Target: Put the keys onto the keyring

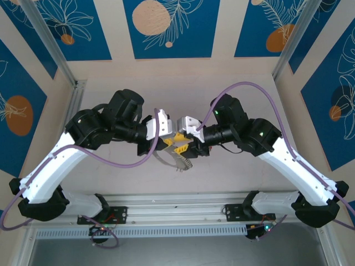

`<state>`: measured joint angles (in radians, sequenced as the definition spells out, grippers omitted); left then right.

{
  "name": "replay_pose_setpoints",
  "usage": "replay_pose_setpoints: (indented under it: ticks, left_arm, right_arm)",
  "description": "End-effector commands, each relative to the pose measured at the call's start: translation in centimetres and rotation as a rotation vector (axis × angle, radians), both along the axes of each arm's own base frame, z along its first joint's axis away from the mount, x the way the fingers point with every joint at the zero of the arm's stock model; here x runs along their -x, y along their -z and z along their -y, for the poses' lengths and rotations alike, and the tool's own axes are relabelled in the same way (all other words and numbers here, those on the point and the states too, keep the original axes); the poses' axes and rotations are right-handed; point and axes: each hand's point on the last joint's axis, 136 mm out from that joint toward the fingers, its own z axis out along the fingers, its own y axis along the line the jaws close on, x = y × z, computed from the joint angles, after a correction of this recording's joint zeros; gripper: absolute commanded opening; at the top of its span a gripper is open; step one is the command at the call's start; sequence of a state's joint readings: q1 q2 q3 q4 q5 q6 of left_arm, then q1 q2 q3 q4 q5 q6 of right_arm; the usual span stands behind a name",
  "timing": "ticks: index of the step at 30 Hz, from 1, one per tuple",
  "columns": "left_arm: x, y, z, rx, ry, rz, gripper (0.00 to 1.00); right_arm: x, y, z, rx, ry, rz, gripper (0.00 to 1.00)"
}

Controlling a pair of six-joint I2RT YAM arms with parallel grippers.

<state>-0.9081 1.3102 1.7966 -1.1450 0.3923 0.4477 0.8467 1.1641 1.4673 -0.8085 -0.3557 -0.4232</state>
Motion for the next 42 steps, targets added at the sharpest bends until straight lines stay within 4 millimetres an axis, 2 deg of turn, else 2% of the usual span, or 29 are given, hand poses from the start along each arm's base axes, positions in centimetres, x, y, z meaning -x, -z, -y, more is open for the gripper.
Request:
replay_pose_setpoints:
  ticks: [1, 9, 12, 16, 20, 23, 31, 38, 40, 42]
  left_arm:
    - [1.3, -1.9, 0.1, 0.065, 0.050, 0.013, 0.00]
    - [1.5, -1.9, 0.0, 0.063, 0.045, 0.012, 0.00]
    - [1.5, -1.9, 0.0, 0.063, 0.047, 0.011, 0.00]
    - [1.5, -1.9, 0.0, 0.066, 0.046, 0.015, 0.00]
    - [1.4, -1.8, 0.0, 0.065, 0.044, 0.013, 0.00]
    - [1.4, -1.9, 0.0, 0.067, 0.042, 0.016, 0.00]
    - [0.9, -1.9, 0.0, 0.066, 0.014, 0.022, 0.00]
    - [1.1, -2.8, -0.7, 0.099, -0.008, 0.046, 0.44]
    - [1.1, -2.5, -0.7, 0.094, -0.010, 0.040, 0.49]
    - [1.1, -2.3, -0.7, 0.091, -0.010, 0.036, 0.49]
  right_arm:
    - [-0.6, 0.7, 0.4, 0.015, 0.038, 0.018, 0.41]
    - [-0.9, -0.1, -0.1, -0.035, 0.029, 0.023, 0.40]
    - [-0.8, -0.4, -0.4, -0.048, 0.013, 0.019, 0.34]
    - [-0.7, -0.2, -0.7, -0.045, 0.000, 0.005, 0.20]
    - [-0.5, -0.1, -0.7, -0.047, -0.011, 0.001, 0.12]
    - [-0.3, -0.1, -0.6, -0.050, -0.020, 0.004, 0.01]
    - [-0.2, -0.6, 0.1, -0.074, -0.009, 0.019, 0.00]
    - [-0.4, -1.8, 0.6, -0.120, 0.013, 0.030, 0.00]
    - [-0.5, -2.2, 0.6, -0.136, 0.017, 0.028, 0.00]
    - [-0.4, -2.7, 0.6, -0.159, 0.011, 0.027, 0.00]
